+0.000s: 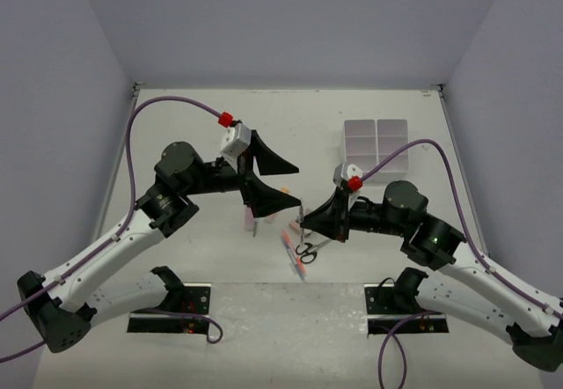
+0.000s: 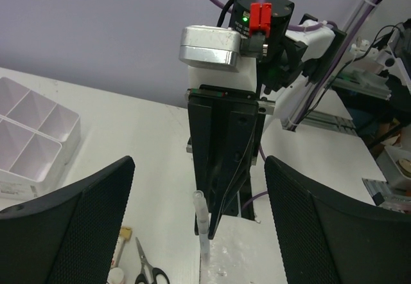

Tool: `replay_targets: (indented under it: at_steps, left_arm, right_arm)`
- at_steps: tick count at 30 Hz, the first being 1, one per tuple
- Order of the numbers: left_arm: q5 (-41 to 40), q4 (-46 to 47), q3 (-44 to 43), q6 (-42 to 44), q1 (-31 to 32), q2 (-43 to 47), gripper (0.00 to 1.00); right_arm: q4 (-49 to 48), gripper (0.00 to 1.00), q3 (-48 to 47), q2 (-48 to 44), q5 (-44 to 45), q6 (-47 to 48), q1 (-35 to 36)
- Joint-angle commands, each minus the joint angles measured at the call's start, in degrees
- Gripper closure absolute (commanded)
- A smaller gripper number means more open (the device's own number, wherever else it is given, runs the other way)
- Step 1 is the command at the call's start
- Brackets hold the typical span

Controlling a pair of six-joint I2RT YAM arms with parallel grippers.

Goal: Sort the stationery into containers
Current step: Close the pen cap on the pen.

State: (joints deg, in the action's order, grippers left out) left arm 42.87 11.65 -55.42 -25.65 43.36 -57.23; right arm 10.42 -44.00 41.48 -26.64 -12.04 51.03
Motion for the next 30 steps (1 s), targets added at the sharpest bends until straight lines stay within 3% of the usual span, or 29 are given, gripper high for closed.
replay_targets:
  at_steps: [1, 22, 30]
  left_arm:
    - [0.46, 3.53, 0.62, -1.60, 0.99, -0.18, 0.19]
    - [-1.17, 3.64, 1.82, -1.59, 3.31, -1.92, 0.54]
    - [-1.26, 3.59, 2.07, -1.54, 3.57, -2.58, 0.60]
  right_arm:
    - [1.19, 1.00, -3.31, 0.48, 0.53, -0.93, -0.14]
    - [2.94, 1.00, -5.57, 0.27, 4.05, -1.83, -0.14]
    - [3.03, 1.00, -6.06, 0.27, 5.02, -2.29, -0.14]
